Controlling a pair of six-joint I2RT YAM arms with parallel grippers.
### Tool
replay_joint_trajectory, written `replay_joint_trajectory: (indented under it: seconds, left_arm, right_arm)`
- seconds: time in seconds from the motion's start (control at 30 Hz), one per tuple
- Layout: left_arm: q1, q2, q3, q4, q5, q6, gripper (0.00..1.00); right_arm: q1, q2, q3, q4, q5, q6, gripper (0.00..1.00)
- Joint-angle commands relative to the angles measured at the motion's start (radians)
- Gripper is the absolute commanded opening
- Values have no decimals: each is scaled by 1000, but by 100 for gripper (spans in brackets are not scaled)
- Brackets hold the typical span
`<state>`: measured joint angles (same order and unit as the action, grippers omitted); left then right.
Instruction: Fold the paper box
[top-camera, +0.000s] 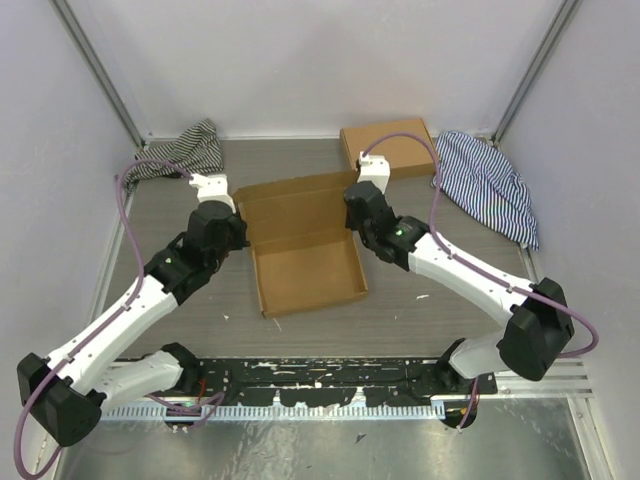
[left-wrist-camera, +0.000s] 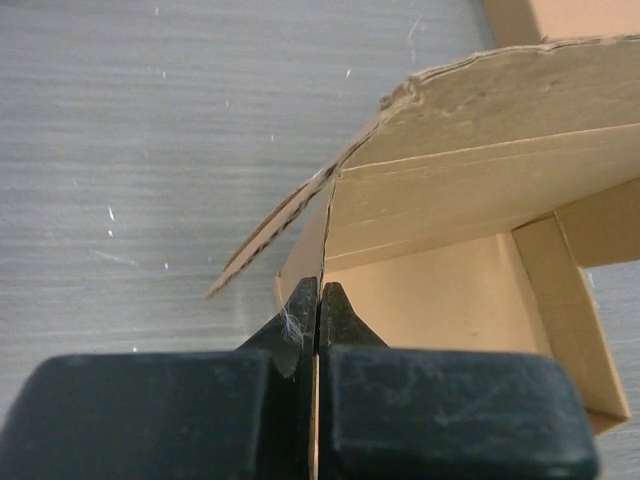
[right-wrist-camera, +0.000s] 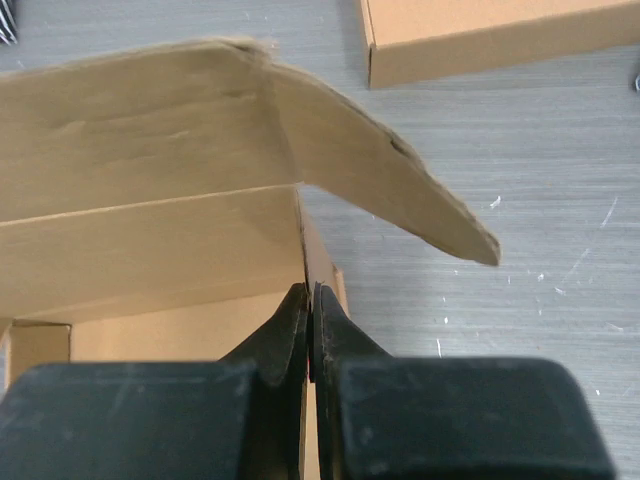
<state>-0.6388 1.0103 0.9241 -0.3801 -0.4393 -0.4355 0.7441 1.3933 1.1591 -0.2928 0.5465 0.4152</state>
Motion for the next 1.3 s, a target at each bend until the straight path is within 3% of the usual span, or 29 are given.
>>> replay_joint_trajectory:
  seconds: [0.0,0.2,0.43,0.67,0.87,1.27]
  left_arm:
    - [-4,-46,-84,76,32,-79,0]
    - [-7,-94,-171,73,92,-179,7]
    - [-58,-153,-202,43,107,-288,8]
    - [-62,-131,-64,-37,12,-198,9]
    - [-63,-89,12,-62,-23,-146,9]
    - [-62,-72,-1,-45,-21,-169,9]
  right_arm:
    - [53,-68,-99,87,78,51,1]
    - [109,-90,-169,33,134,106,1]
    - [165,-131,-219,-29,182,176,1]
    - [172,-134,-191,-65,190,168,1]
    - [172,-92,-72,-151,201,153,1]
    - [172,-71,-52,-174,176,162,1]
